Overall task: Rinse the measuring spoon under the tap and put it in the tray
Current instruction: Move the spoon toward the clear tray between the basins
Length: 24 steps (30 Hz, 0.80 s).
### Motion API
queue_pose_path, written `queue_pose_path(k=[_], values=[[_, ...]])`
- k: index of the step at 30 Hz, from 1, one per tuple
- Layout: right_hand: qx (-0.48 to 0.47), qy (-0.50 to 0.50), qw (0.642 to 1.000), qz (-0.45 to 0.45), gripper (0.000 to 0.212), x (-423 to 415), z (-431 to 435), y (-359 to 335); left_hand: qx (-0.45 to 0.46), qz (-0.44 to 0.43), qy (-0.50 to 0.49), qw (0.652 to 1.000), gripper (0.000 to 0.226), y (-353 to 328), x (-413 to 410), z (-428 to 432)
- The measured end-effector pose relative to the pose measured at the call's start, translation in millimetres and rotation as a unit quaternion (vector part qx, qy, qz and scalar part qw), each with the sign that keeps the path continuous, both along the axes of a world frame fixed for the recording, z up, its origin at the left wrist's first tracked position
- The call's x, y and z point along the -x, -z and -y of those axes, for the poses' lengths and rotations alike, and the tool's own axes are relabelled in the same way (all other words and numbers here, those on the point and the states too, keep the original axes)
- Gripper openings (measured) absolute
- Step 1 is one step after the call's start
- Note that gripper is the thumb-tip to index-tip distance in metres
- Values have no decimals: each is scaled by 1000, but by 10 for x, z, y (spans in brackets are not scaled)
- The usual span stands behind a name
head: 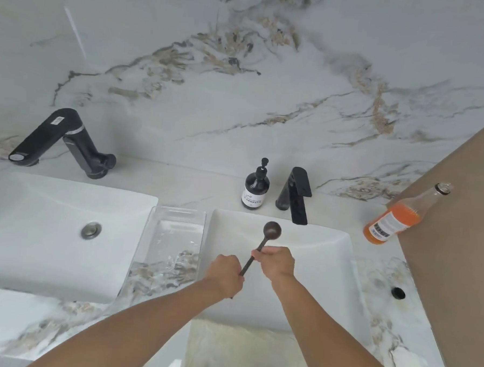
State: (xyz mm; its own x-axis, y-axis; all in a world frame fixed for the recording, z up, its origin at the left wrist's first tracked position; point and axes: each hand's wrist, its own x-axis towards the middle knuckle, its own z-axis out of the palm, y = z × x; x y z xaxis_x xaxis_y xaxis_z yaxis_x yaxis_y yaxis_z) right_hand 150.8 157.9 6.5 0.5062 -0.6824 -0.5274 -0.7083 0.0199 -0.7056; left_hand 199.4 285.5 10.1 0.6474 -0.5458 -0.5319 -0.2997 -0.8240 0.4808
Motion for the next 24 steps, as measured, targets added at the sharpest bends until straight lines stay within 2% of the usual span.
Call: queue_pose_path(k=[5,6,9,10,13,14,15,17,19,21,24], values=[[67,39,997,-2,14,-72,-133,-28,20,-42,7,999,16,-90,-213,-30],[45,58,997,5,13,-84,-137,-48,45,-77,1,996,17,-105,-265,-86],[-101,95,989,45,8,-160,-195,-160,131,-222,-32,966,14,-107,-461,-352],[-122,84,988,50,7,-218,-234,-201,142,-224,-42,963,15,-131,-533,-460],[-126,43,989,70,4,-503,-466,-289,144,-52,-28,988,15,-178,-719,-783],[-129,28,988,78,5,-615,-579,-308,149,-28,-31,988,15,-207,-756,-895],[-136,6,987,84,8,-724,-693,-319,154,-28,-35,987,16,-210,-795,-1009],[-162,-49,982,89,9,-900,-905,-321,156,-122,-104,975,21,-182,-868,-1234],[-200,-88,972,81,10,-1015,-1080,-257,149,-198,-189,950,13,-150,-903,-1438],[-215,-94,971,54,18,-1081,-1227,-149,122,-179,-215,952,6,-89,-923,-1558],[-200,-76,977,3,21,-1125,-1396,60,59,-154,-194,967,16,-1,-889,-1598]])
